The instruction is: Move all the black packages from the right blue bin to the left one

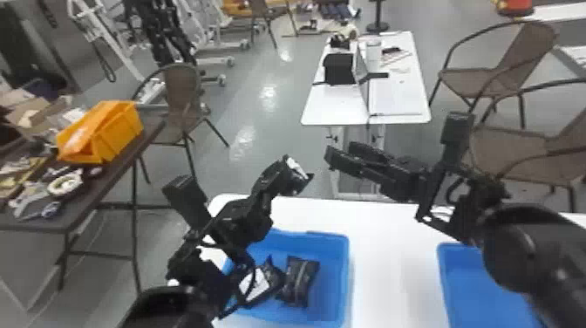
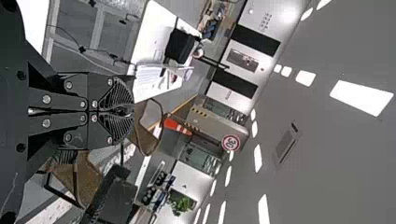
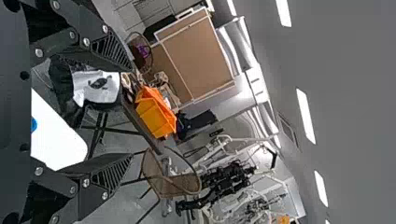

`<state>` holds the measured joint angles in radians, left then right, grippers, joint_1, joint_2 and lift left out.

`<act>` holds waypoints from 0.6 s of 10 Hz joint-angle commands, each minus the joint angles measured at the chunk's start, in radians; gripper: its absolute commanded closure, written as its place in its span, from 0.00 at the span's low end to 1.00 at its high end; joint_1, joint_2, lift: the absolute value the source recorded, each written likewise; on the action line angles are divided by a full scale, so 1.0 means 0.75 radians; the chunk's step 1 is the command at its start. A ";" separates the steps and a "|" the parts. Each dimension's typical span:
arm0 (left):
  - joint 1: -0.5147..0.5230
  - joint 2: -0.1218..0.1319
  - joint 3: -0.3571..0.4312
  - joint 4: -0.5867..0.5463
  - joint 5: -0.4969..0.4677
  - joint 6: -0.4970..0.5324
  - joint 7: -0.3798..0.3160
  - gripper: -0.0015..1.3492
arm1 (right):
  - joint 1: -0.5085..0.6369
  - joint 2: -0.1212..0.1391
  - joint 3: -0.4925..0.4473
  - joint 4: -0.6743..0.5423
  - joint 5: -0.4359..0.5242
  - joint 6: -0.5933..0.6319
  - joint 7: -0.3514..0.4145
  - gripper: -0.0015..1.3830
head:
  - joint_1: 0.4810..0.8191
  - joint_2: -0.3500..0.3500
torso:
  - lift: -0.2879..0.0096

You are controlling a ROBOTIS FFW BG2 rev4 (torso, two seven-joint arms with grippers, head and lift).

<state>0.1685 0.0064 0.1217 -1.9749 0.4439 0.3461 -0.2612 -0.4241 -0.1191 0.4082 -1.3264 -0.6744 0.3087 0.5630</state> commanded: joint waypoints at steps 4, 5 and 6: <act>0.072 -0.012 0.093 -0.011 -0.236 -0.077 0.001 0.90 | 0.134 0.003 -0.182 -0.154 0.224 0.059 -0.008 0.36 | 0.44 0.86 | 0.97; 0.088 -0.012 0.108 -0.005 -0.355 -0.083 0.001 0.90 | 0.185 0.011 -0.246 -0.207 0.288 0.087 -0.025 0.36 | 0.47 0.86 | 0.97; 0.107 -0.012 0.120 0.015 -0.461 -0.081 -0.003 0.90 | 0.228 0.016 -0.295 -0.234 0.304 0.102 -0.029 0.36 | 0.50 0.86 | 0.97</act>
<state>0.2411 0.0000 0.2062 -1.9706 0.1433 0.2857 -0.2631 -0.2712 -0.1096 0.2082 -1.4889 -0.4573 0.3779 0.5415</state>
